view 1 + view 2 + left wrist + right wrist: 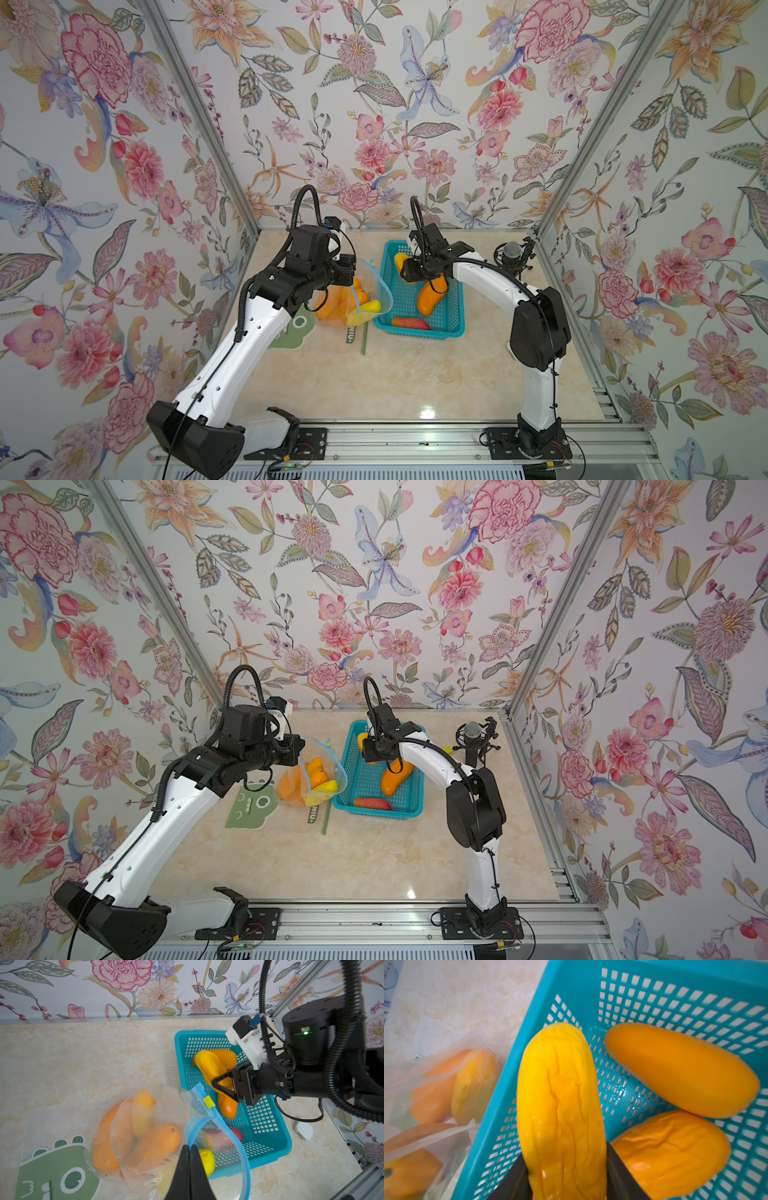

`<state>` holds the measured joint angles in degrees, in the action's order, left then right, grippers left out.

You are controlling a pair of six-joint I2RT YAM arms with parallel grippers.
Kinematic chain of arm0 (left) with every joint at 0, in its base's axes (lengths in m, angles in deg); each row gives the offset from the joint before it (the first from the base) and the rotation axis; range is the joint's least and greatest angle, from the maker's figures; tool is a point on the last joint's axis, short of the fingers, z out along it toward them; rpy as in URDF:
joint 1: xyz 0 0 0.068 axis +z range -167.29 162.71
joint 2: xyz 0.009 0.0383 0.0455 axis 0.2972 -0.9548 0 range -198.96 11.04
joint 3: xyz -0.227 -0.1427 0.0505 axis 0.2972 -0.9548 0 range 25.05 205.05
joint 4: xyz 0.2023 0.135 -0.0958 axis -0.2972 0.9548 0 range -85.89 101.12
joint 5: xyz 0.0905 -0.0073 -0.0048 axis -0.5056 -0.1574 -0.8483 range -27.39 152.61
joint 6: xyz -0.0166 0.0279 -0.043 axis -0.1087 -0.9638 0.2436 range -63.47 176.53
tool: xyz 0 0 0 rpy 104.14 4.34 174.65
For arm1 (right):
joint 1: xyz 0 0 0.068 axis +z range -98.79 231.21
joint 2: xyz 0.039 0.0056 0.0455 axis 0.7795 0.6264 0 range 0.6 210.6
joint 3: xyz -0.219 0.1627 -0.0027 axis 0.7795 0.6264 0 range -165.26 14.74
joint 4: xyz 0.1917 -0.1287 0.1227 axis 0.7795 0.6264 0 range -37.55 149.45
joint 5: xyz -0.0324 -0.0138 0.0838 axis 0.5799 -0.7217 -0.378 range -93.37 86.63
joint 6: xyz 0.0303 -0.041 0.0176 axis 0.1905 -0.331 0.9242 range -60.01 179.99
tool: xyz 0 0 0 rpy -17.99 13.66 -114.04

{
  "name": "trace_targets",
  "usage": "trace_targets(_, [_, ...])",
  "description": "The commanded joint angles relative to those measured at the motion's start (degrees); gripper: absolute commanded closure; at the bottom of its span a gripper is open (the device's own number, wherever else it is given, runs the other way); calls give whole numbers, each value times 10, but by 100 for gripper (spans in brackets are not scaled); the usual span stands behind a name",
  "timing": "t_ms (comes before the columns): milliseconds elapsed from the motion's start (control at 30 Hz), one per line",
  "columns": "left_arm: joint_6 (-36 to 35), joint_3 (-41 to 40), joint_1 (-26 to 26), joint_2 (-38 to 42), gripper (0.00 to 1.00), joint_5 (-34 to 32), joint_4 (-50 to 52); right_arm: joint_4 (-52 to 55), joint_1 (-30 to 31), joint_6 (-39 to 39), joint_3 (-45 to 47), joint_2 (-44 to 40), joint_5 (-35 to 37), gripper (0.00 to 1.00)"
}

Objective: Place the mango in a zip-top bag and seal the zipper
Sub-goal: Place the mango in the zipper food storage bag, then adjust the zipper food storage bag at the center of the board.

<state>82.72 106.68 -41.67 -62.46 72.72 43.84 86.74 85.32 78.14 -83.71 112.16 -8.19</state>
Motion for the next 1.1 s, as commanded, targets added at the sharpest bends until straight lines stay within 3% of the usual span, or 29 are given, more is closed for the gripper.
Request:
trace_targets(0, [3,5,6,-1,100,-1,-9,-20,9,8,39,-79,-22,52])
trace_targets(267, [-2,21,6,-12,100,-1,-7,-25,35,15,85,-201,-62,52])
trace_targets(500, [-4,25,7,-16,100,3,-8,-25,60,34,111,-257,-111,52])
trace_targets(833, [-4,27,6,-16,100,5,-12,-37,122,57,119,-240,-143,53])
trace_targets(1067, [-2,25,6,-8,100,11,-16,-77,132,80,103,-193,-161,52])
